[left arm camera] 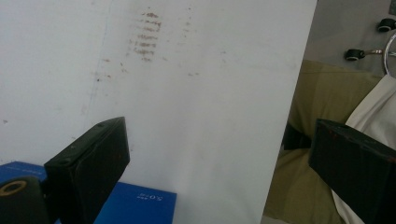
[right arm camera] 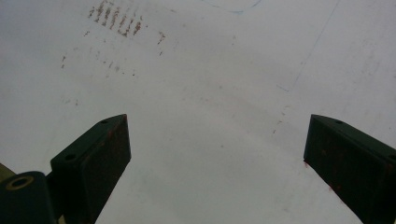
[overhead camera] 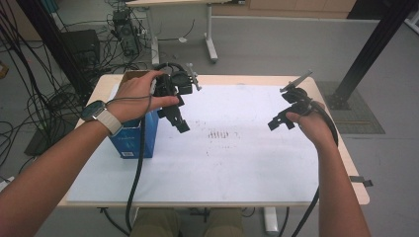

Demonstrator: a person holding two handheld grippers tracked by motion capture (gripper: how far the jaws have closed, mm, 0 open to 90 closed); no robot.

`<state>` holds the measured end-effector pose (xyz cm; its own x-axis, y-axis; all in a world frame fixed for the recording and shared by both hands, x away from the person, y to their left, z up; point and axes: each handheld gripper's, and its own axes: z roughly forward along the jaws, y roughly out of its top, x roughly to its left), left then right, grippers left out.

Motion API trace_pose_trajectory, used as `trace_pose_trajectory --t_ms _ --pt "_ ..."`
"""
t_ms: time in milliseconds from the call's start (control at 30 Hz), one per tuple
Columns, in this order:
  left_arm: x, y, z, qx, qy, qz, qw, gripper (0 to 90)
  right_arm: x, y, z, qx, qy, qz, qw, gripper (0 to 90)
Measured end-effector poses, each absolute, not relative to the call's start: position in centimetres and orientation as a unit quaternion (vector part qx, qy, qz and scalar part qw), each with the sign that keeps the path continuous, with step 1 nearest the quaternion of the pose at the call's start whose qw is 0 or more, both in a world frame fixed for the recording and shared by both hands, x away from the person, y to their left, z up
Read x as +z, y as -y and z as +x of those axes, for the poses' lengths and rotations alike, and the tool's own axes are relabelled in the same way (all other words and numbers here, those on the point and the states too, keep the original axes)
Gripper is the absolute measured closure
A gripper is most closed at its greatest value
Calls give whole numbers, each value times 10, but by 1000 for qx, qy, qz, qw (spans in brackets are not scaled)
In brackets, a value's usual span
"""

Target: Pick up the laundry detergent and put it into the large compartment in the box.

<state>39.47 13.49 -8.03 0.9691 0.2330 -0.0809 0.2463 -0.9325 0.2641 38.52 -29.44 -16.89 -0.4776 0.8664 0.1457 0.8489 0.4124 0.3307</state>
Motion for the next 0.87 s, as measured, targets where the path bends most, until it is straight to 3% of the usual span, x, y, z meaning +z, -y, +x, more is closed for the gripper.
trace_pose_trajectory --t_ms 867 --pt "-87 -136 394 -24 -129 982 137 60 -174 301 381 184 -838 513 24 72"
